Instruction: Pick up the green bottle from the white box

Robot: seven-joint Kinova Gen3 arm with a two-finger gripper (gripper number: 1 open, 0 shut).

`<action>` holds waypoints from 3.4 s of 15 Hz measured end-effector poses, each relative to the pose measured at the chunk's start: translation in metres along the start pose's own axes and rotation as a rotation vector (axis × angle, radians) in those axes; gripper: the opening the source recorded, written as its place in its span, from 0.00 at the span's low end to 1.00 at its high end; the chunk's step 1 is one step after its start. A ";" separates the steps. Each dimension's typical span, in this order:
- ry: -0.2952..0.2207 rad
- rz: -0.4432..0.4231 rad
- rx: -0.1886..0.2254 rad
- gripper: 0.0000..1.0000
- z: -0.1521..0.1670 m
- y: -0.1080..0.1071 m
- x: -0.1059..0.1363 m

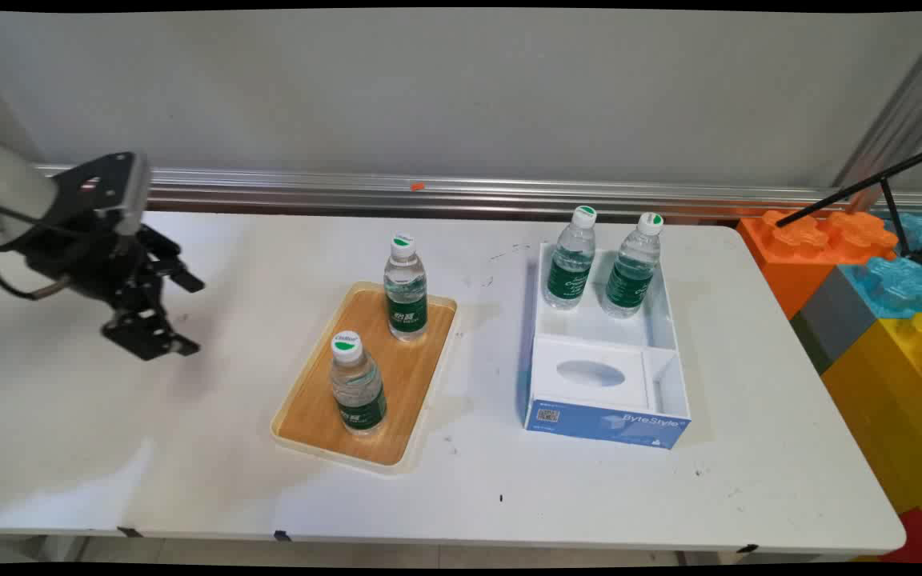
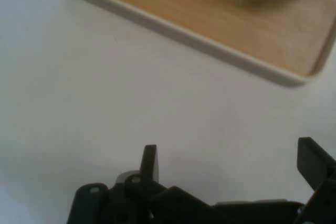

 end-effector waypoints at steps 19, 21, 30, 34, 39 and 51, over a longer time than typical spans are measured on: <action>0.257 -0.227 0.063 1.00 -0.005 0.015 0.277; 0.284 -0.260 0.070 1.00 0.008 0.011 0.293; 0.371 -0.278 0.073 1.00 0.087 -0.014 0.345; 0.383 -0.249 0.068 1.00 0.127 -0.023 0.355; 0.393 -0.198 0.064 1.00 0.192 -0.036 0.367; 0.430 -0.129 0.058 0.00 0.251 -0.046 0.375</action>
